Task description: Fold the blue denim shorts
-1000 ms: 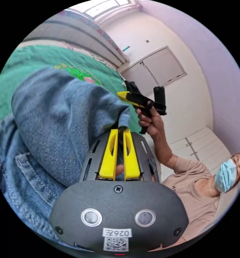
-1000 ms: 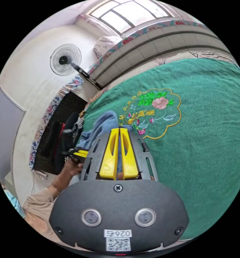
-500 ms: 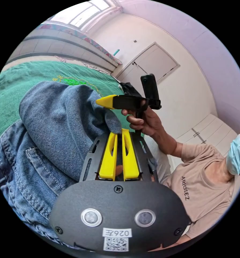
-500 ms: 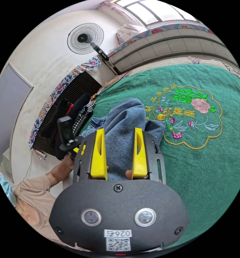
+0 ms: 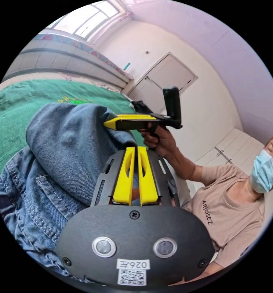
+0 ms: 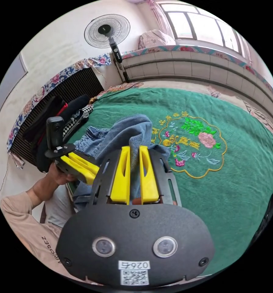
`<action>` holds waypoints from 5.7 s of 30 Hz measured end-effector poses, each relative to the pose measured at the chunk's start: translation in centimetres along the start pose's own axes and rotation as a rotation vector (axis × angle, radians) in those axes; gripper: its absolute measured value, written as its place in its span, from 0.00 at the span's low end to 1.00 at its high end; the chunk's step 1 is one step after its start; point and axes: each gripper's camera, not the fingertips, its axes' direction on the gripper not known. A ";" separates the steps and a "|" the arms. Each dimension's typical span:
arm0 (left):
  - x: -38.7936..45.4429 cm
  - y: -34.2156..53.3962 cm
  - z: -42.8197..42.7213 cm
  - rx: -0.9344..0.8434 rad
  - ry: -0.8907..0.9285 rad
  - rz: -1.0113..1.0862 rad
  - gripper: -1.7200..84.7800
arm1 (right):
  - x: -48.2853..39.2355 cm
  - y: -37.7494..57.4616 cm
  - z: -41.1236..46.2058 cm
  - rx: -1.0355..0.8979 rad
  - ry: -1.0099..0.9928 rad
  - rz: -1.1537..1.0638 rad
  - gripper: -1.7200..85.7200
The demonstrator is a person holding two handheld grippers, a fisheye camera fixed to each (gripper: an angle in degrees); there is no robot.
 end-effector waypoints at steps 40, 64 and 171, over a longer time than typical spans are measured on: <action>-3.2 -3.5 -2.9 -0.357 -0.760 -0.266 0.18 | -0.8 -11.3 21.1 -0.580 0.413 -0.203 0.11; 12.0 -2.2 -18.9 0.086 -0.900 -0.059 0.11 | -3.2 -6.9 -2.6 0.226 0.813 -0.037 0.00; 0.8 -2.0 -33.8 0.236 -0.641 -0.036 0.07 | -3.8 26.5 -24.9 0.167 0.235 -0.105 0.01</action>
